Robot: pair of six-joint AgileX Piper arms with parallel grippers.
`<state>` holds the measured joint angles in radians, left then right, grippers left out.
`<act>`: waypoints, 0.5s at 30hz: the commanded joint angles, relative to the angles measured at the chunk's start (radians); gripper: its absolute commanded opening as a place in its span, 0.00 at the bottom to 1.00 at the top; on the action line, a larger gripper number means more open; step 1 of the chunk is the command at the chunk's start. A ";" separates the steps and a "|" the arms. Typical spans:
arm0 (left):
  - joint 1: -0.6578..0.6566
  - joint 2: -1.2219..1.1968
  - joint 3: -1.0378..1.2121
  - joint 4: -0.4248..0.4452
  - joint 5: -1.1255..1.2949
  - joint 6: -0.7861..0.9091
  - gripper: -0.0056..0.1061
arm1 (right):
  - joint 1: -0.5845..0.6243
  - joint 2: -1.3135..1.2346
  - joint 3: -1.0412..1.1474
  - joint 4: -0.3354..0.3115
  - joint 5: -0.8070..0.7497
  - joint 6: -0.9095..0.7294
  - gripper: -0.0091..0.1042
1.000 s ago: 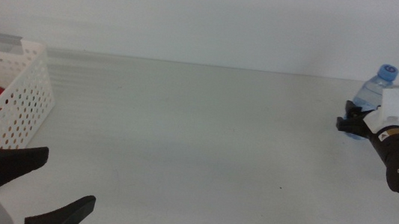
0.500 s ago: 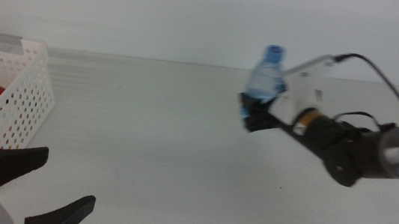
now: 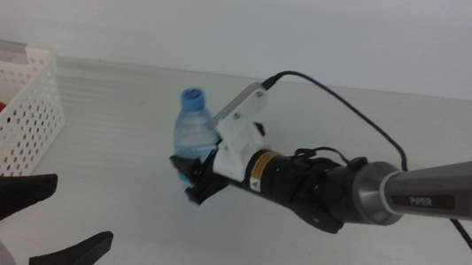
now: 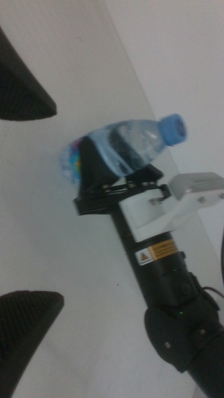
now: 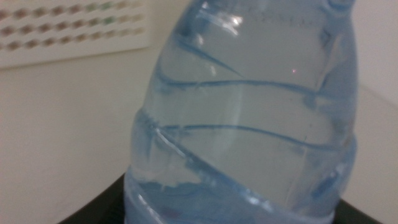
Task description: Use arms to grab the bottles and put them into the dustbin to the left of the table.
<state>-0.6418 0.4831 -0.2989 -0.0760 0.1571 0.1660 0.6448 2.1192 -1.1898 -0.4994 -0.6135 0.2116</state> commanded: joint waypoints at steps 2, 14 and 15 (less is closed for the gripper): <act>-0.004 0.005 -0.028 -0.009 -0.081 -0.009 0.86 | 0.024 -0.069 -0.036 -0.064 -0.123 0.010 0.08; -0.004 0.005 -0.028 -0.009 -0.081 -0.009 0.86 | 0.043 -0.017 -0.036 -0.209 -0.145 0.147 0.09; -0.004 0.005 -0.028 -0.009 -0.081 -0.009 0.86 | 0.043 -0.015 -0.036 -0.206 -0.148 0.146 0.10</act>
<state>-0.6418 0.4831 -0.2989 -0.0760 0.1571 0.1660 0.6888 2.1586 -1.1947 -0.7126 -0.6808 0.3534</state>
